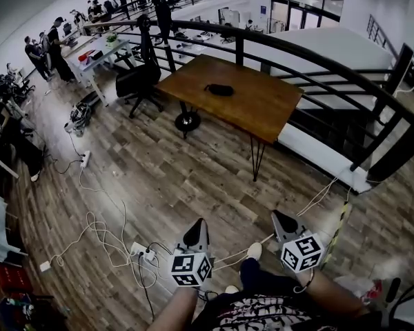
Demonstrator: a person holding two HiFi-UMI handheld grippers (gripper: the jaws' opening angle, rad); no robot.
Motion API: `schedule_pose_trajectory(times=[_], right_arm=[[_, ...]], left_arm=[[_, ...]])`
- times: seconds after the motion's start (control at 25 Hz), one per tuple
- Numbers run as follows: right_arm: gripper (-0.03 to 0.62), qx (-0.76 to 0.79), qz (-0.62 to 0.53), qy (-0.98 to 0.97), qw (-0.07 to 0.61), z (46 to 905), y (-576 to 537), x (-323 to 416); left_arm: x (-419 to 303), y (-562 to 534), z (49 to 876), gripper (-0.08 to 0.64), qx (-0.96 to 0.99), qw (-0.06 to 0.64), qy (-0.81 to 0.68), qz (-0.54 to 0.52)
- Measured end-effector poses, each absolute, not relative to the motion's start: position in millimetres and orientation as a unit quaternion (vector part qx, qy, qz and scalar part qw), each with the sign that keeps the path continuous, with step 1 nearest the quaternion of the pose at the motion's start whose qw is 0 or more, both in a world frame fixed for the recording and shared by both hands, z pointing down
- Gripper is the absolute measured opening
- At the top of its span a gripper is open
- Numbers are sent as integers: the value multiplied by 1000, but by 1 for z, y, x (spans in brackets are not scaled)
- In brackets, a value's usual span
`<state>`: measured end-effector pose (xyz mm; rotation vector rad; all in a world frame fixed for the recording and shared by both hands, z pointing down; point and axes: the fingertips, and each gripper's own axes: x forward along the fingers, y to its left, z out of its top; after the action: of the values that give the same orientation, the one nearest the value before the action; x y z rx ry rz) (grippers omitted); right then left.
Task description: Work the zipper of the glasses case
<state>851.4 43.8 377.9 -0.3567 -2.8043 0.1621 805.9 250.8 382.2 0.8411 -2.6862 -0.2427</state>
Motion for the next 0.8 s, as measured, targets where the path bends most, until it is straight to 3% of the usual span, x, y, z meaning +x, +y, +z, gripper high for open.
schedule_pose_trajectory(times=[0.52, 0.8], right_arm=[[-2, -195, 61, -967, 152, 365, -4, 690], [-2, -225, 78, -958, 158, 366, 0, 634]], left_arm=[[652, 197, 361, 5, 244, 144, -954, -94], [610, 195, 350, 5, 227, 143, -960, -81]])
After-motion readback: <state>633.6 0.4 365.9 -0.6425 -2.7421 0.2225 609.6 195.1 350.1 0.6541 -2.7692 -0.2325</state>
